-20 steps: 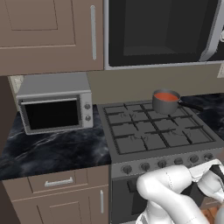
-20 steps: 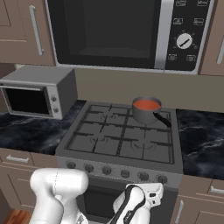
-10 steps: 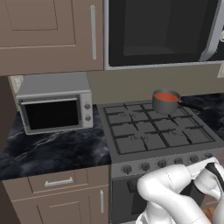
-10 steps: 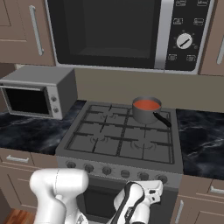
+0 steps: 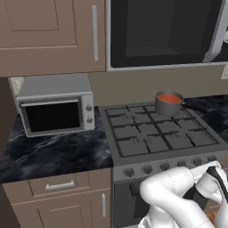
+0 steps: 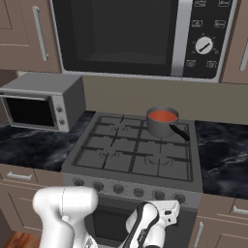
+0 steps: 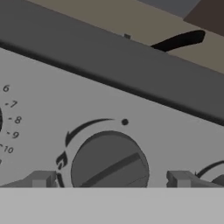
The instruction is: Wait until the marinara sauce is simmered to a deep red color and then turn off the stove.
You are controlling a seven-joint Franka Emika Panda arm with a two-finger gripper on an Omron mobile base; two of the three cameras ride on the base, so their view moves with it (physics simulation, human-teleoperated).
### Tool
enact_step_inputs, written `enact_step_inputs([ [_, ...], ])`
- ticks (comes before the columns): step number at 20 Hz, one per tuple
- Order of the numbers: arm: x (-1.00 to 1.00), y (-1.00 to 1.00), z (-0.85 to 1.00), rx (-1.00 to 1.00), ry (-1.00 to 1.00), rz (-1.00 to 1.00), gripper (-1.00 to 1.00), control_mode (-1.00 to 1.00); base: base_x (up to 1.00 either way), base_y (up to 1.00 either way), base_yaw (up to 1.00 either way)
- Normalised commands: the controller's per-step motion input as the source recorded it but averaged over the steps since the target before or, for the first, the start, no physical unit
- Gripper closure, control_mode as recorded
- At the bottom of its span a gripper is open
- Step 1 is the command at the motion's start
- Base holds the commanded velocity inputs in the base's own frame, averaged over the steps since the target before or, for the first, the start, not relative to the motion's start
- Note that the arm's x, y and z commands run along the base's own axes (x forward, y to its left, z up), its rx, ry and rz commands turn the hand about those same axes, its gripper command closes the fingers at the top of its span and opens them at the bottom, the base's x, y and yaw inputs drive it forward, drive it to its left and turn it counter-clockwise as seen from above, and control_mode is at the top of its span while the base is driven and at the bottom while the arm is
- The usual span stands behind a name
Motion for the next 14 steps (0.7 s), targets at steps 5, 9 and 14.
enact_step_inputs([
  [5, 0.00, 0.00, -0.05, 0.00, 0.00, 0.00, -1.00, -1.00, 0.00, 0.00, 0.00],
  [9, 0.06, 0.00, 0.00, 0.00, 0.00, 0.00, -1.00, -1.00, 0.00, 0.00, 0.00],
  [14, 0.12, 0.00, 0.00, 0.00, 0.00, 0.00, -1.00, -1.00, 0.00, 0.00, 0.00],
])
